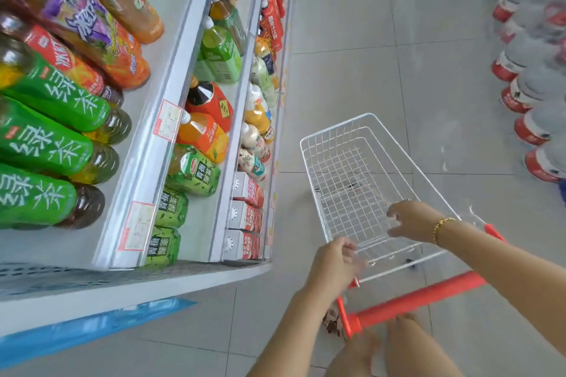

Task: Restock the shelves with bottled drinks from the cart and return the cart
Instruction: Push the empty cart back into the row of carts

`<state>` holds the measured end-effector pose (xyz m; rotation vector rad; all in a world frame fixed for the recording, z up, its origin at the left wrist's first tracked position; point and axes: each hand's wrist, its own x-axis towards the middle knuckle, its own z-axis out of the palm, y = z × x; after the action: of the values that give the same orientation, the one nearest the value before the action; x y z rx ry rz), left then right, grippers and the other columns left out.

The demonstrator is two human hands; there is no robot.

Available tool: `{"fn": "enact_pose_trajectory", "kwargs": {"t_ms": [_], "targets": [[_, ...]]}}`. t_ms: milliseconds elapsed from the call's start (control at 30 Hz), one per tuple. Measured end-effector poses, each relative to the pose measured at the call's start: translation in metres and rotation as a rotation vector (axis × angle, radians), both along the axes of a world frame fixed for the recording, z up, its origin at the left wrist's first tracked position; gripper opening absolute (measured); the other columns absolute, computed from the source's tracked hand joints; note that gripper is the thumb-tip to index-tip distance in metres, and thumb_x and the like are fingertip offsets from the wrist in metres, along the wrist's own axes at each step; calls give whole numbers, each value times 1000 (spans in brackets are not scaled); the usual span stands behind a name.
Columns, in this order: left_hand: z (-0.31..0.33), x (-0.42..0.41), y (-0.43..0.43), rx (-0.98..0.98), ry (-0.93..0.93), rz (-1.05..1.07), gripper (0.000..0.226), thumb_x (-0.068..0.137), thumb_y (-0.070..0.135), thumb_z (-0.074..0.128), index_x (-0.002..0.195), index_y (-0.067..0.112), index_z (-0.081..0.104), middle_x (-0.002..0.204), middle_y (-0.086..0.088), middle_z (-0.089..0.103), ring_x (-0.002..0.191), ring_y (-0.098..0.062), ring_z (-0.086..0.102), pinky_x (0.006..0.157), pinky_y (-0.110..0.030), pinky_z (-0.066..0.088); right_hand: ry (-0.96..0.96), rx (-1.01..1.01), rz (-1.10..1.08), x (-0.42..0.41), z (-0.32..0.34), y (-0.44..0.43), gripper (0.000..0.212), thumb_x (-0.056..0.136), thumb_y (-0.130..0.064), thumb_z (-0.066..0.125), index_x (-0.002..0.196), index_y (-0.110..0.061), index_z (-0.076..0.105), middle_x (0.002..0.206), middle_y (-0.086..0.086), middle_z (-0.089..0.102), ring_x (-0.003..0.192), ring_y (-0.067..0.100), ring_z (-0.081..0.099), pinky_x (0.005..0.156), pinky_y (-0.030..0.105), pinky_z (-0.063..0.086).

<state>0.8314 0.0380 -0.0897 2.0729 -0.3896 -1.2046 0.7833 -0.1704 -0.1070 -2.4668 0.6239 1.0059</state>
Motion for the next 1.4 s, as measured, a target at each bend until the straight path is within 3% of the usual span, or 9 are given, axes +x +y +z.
{"fn": "enact_pose_trajectory", "kwargs": {"t_ms": [133, 233, 500, 733, 900, 1000, 1200, 1300, 1400], "targets": [[-2, -62, -4, 28, 20, -196, 44, 79, 28, 73, 118, 15, 61, 107, 2, 61, 93, -6, 58, 85, -12, 43, 158, -15, 117, -64, 26, -8, 52, 79, -47, 67, 124, -25, 56, 127, -4, 56, 116, 16, 54, 93, 24, 40], [-6, -97, -8, 69, -173, -318, 39, 79, 31, 72, 115, 19, 65, 114, 1, 64, 106, -14, 58, 98, -27, 42, 179, -19, 189, -108, 35, -13, 51, 78, -50, 65, 123, -28, 57, 123, -6, 59, 115, 16, 53, 95, 26, 39], [-4, -139, -8, 158, -501, -319, 24, 85, 4, 60, 106, 14, 65, 107, -4, 62, 94, -23, 64, 85, -30, 50, -240, -87, -104, -185, 13, 16, 30, 84, -33, 62, 113, -24, 62, 113, 0, 60, 112, 20, 53, 99, 33, 38], [1, -192, 13, 152, -530, -520, 18, 87, -1, 49, 95, 10, 60, 107, -4, 57, 94, -21, 64, 86, -37, 51, -218, -114, -284, -265, 11, 58, 30, 84, -34, 64, 112, -22, 61, 112, 0, 59, 108, 19, 54, 92, 32, 43], [-3, -204, 21, 112, -545, -779, 13, 84, 12, 65, 96, 17, 63, 98, 4, 58, 87, -15, 60, 66, -15, 36, -243, -123, -430, -339, 20, 96, 25, 91, -25, 52, 113, -19, 61, 111, 2, 59, 109, 19, 54, 89, 29, 39], [-6, -201, 16, 53, -550, -827, 15, 83, 16, 68, 97, 20, 68, 98, 7, 61, 91, -15, 61, 67, -16, 33, -253, -187, -572, -365, 19, 121, 23, 93, -22, 49, 110, -15, 62, 111, 3, 62, 107, 19, 57, 88, 26, 38], [-20, -181, -7, -110, -651, -552, 27, 80, 0, 67, 107, 2, 68, 115, -12, 63, 110, -31, 58, 90, -34, 43, -202, -276, -704, -352, 9, 162, 31, 96, -35, 43, 112, -14, 59, 104, 9, 66, 100, 28, 60, 74, 33, 39], [-21, -195, -28, -50, -540, -398, 62, 79, 2, 70, 133, -8, 44, 142, -27, 38, 134, -38, 36, 108, -40, 29, -208, -281, -887, -334, 3, 184, 30, 97, -34, 41, 112, -12, 57, 106, 10, 64, 99, 29, 61, 68, 32, 35], [-36, -232, -42, 72, -242, -309, 49, 76, 17, 74, 114, -8, 54, 115, -30, 59, 109, -41, 58, 93, -41, 47, -244, -250, -1039, -322, 0, 187, 28, 95, -28, 45, 113, -12, 59, 108, 12, 62, 102, 30, 59, 77, 34, 42]]}}
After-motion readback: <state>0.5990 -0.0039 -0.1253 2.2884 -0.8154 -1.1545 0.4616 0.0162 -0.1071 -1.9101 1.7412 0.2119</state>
